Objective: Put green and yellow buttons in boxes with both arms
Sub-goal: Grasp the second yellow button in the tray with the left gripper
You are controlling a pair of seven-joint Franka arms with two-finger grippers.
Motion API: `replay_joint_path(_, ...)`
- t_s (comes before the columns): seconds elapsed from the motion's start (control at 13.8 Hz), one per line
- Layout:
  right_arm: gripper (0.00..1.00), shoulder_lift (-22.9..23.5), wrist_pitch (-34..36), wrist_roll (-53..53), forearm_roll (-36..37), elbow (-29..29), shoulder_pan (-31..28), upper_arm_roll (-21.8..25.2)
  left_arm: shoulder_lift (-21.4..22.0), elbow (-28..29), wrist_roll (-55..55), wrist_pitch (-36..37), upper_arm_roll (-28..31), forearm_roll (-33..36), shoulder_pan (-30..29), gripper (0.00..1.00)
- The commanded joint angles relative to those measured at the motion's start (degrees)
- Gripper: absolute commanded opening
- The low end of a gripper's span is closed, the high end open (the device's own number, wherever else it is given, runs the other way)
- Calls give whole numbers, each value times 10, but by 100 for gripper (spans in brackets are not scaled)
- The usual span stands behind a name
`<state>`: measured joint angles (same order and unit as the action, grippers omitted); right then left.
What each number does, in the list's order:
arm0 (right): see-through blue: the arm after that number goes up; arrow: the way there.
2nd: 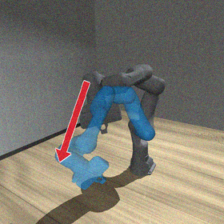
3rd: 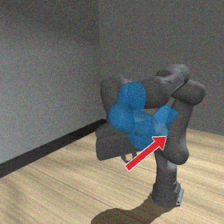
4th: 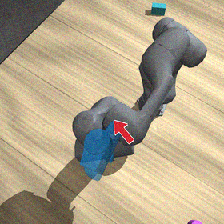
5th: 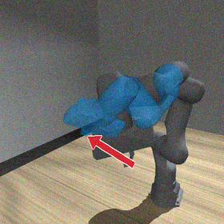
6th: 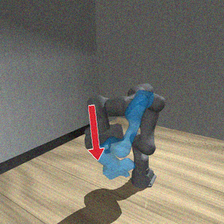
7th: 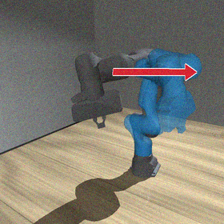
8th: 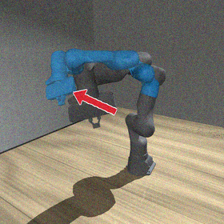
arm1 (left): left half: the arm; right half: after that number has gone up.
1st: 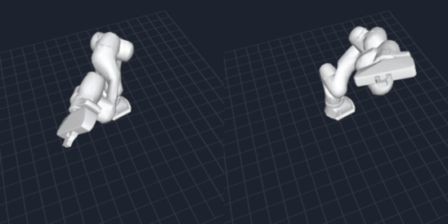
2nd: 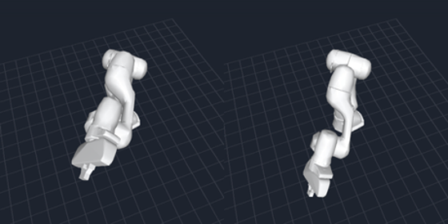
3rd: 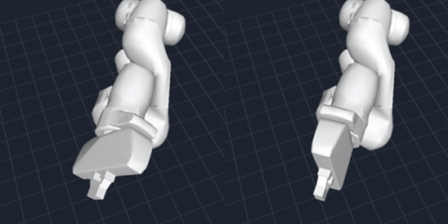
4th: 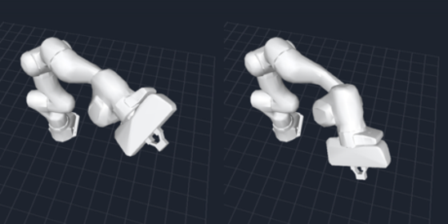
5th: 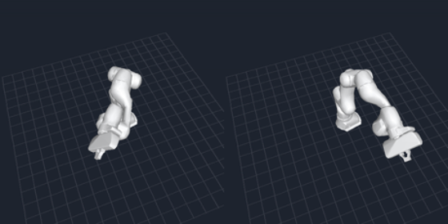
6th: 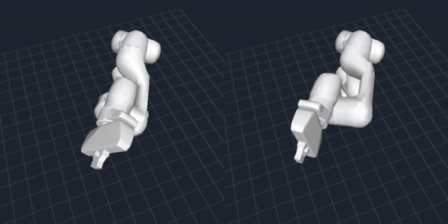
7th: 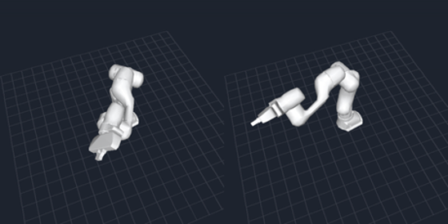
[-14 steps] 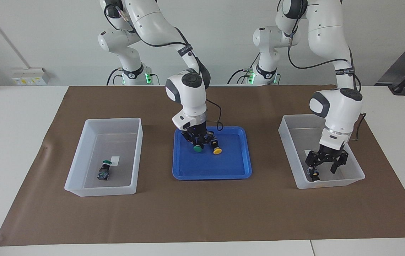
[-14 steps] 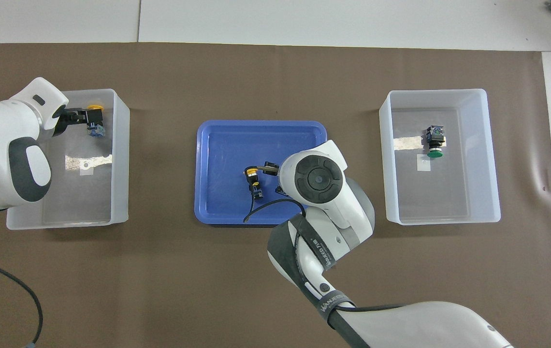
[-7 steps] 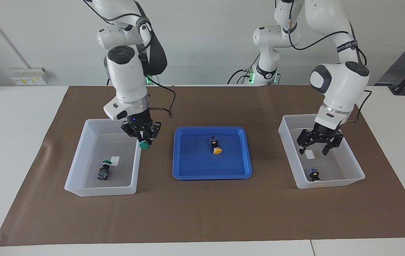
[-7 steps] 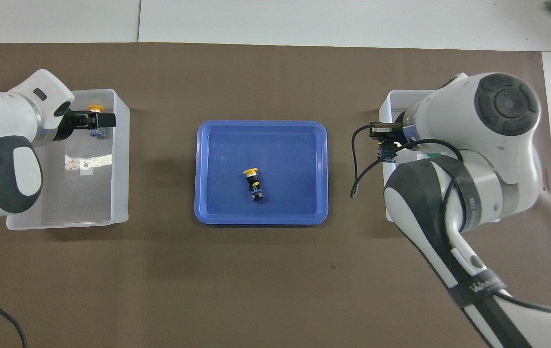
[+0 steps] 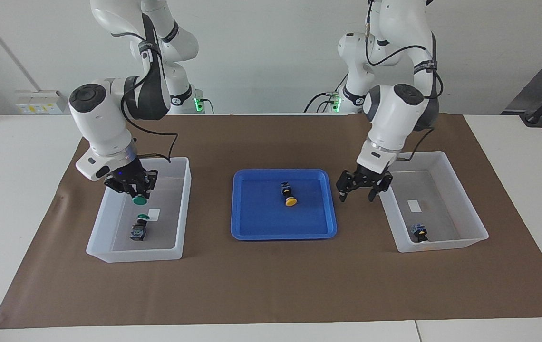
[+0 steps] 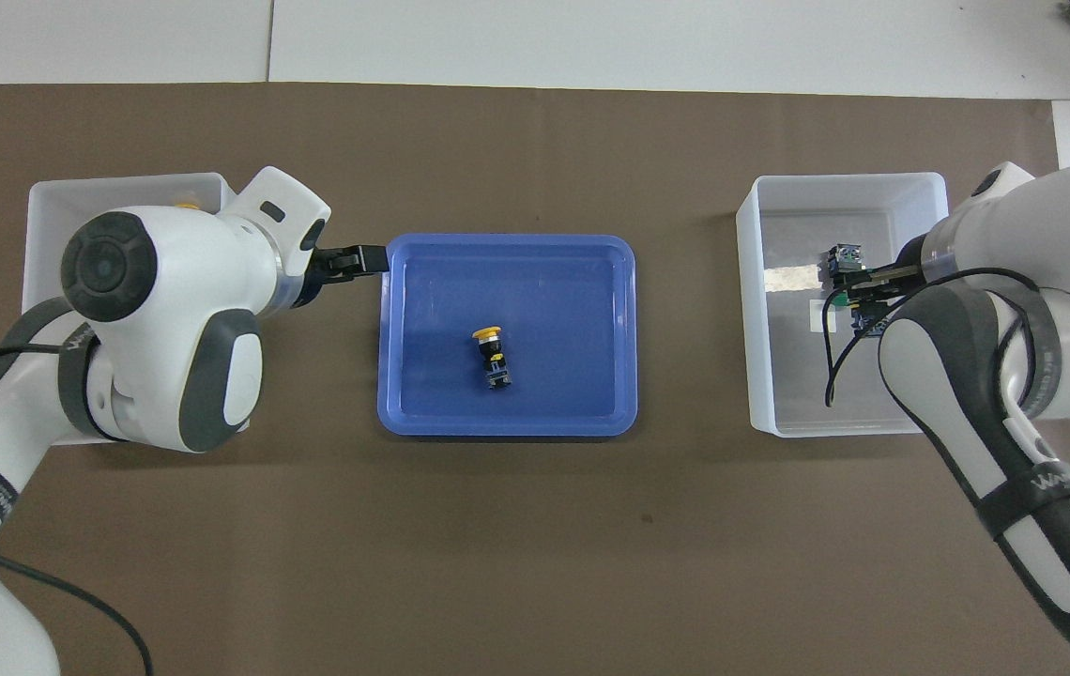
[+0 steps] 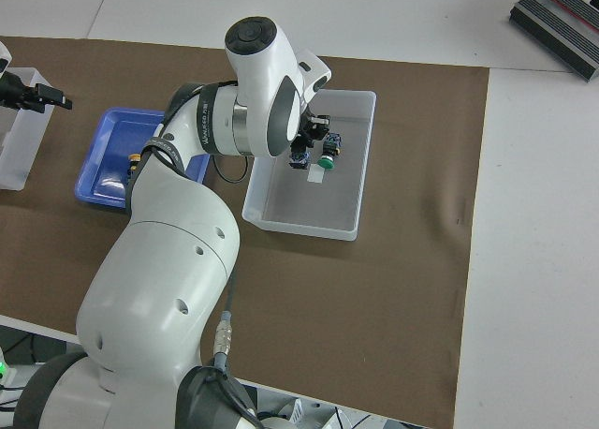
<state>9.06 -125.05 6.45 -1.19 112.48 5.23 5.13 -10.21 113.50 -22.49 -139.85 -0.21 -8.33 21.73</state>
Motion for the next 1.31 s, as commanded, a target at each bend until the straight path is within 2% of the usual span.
replay_joint_path(0.0, 0, -16, -75, 25, -29, 89, -19, -9, -10, 26, -83, -37, 11, -6, 63, 100)
replay_joint_path(0.15, 0, -12, -110, 26, -29, 110, -17, -9, -29, 33, -119, -52, 12, -6, 100, 100)
replay_joint_path(0.22, 5, -4, -118, 26, -30, 110, -18, -9, -45, 31, -140, -60, 12, -5, 117, 100)
replay_joint_path(0.36, 44, 3, -127, 16, -30, 111, -16, -9, -67, 35, -151, -75, 12, -5, 138, 100)
replay_joint_path(0.44, 68, 4, -127, 7, -31, 110, -15, -9, -75, 36, -151, -75, 12, -5, 147, 100)
replay_joint_path(0.51, 100, 4, -127, -9, -31, 109, -15, -9, -78, 37, -152, -75, 12, -5, 158, 100)
replay_joint_path(0.58, 100, 5, -126, -19, -31, 106, -16, -9, -78, 41, -152, -75, 11, -4, 161, 100)
replay_joint_path(0.65, 100, 5, -126, -21, -31, 101, -15, -9, -78, 44, -152, -75, 11, -4, 163, 56)
replay_joint_path(0.73, 100, 2, -122, -32, -31, 87, -12, -9, -77, 44, -152, -74, 12, -4, 170, 1)
replay_joint_path(0.95, 100, -12, -90, -74, -29, 48, -9, -13, -68, 37, -150, -64, 17, -4, 158, 0)
replay_joint_path(1.09, 100, -21, -54, -76, -28, 19, -9, -13, -45, 37, -146, -62, 17, -4, 131, 0)
replay_joint_path(1.24, 100, -31, -1, -76, -21, -17, -10, -13, -12, 24, -141, -26, 17, -3, 88, 0)
